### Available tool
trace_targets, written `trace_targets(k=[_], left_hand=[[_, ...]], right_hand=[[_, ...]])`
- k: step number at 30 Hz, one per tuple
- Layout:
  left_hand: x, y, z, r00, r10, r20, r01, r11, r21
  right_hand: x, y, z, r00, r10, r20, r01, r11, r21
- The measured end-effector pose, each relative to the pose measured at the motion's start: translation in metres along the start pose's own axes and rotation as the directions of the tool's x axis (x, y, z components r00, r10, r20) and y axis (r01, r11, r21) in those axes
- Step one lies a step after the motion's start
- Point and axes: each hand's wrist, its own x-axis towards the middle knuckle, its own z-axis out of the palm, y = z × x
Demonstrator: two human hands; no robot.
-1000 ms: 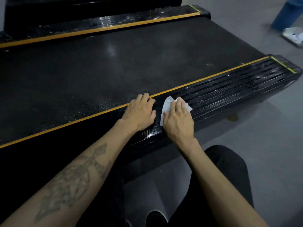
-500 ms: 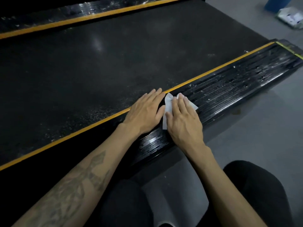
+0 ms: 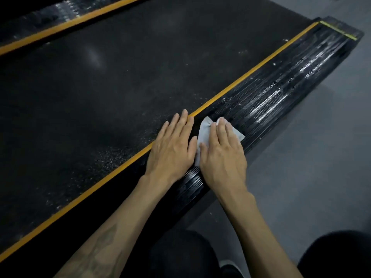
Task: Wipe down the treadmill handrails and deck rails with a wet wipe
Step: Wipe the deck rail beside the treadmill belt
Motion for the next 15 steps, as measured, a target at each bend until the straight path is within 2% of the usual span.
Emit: trace_targets(k=[2,5,9,13,15], left_hand=[[-0.001,0.0,0.0,1.0,0.004,0.006,-0.004,1.0,-0.009],[-0.001,0.001,-0.001,1.0,0.017,-0.007,-0.017,1.0,-0.015],[-0.002,0.001,-0.002,0.996,0.087,-0.02,-0.087,0.996,0.007],[-0.002,0.0,-0.001,0.995,0.101,-0.014,-0.101,0.995,-0.01],[-0.001,-0.001,-0.002,0.995,0.103,-0.013,-0.103,0.995,-0.006]], right_hand=[[0.004,0.004,-0.002,0.996,-0.088,0.024,0.089,0.996,-0.028],[0.007,0.023,-0.014,0.983,-0.183,0.025,0.181,0.983,0.039],[-0.012,0.035,-0.014,0.988,-0.156,0.015,0.156,0.988,0.008],[-0.017,0.036,-0.015,0.968,-0.253,0.001,0.253,0.967,0.006],[-0.01,0.04,-0.017,0.97,-0.24,0.03,0.24,0.971,0.003]])
